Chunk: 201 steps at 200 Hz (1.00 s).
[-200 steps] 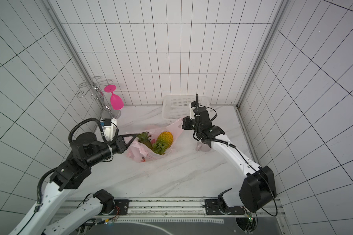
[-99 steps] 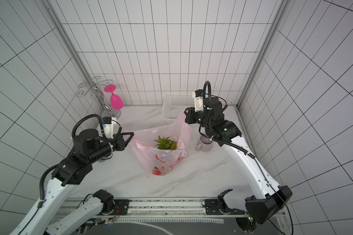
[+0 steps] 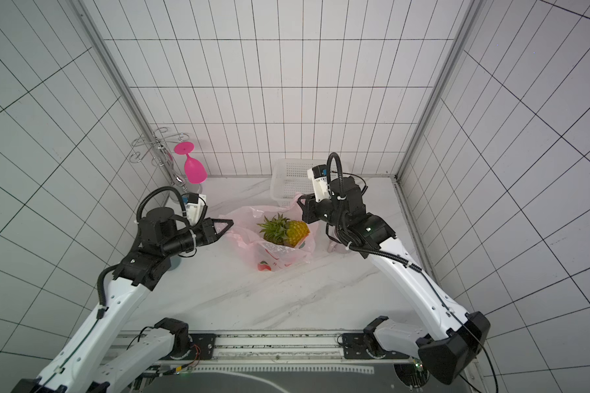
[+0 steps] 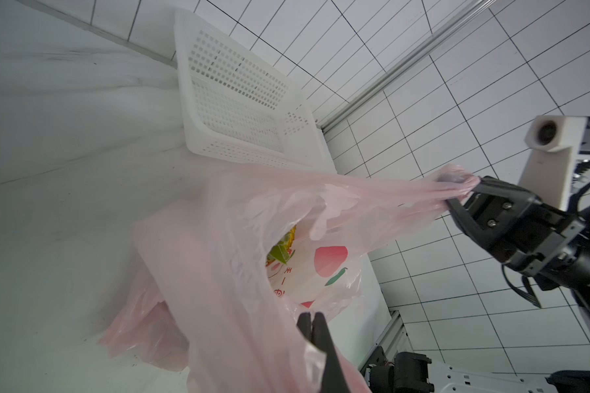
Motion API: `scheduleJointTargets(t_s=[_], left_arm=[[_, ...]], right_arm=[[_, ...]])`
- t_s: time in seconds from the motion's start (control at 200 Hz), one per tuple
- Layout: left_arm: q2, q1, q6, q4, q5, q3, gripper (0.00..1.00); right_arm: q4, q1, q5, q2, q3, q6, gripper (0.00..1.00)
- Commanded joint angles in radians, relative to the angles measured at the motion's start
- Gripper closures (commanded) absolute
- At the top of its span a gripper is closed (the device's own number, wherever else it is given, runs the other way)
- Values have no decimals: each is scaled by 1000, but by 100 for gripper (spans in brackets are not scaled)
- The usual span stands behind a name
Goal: Place the pineapple into a plastic bag & tie a knot
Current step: Adjust the plastic bag at the center of the board.
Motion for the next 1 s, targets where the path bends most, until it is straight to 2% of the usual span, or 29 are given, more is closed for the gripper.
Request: scheduleJointTargets(t_s=[0.0, 0.045, 0.08, 0.195, 0.305, 0.425, 0.525, 0.63, 0.795, 0.905, 0.999], left_arm=[[14, 3, -29, 91, 118, -11, 100], [20, 4, -47, 114, 138, -17, 100], [24, 3, -63, 136, 151, -21, 100], [33, 3, -115, 200, 179, -31, 100], [42, 3, -124, 206, 181, -26, 100], [51, 2, -124, 205, 178, -23, 100], [64, 3, -123, 207, 178, -17, 100], [84, 4, -114, 197, 169, 9, 100], [134, 4, -99, 185, 154, 79, 100], [172, 3, -99, 184, 164, 114, 100], [189, 1, -101, 185, 166, 128, 100]], right_arm=[[52, 1, 49, -31, -25, -35, 58], [43, 0, 91, -43, -2, -47, 43], [37, 0, 121, -51, 21, -58, 37], [4, 0, 179, -88, 80, -96, 30], [3, -1, 224, -138, 103, -106, 31], [27, 2, 188, -194, 85, -102, 35], [45, 4, 81, -198, 78, -125, 37], [-88, 11, 73, -144, 137, -129, 36], [-37, 21, -56, -210, 23, -153, 30], [-16, 88, -176, -206, 26, -192, 30], [-72, 183, -204, -118, 101, -238, 32]])
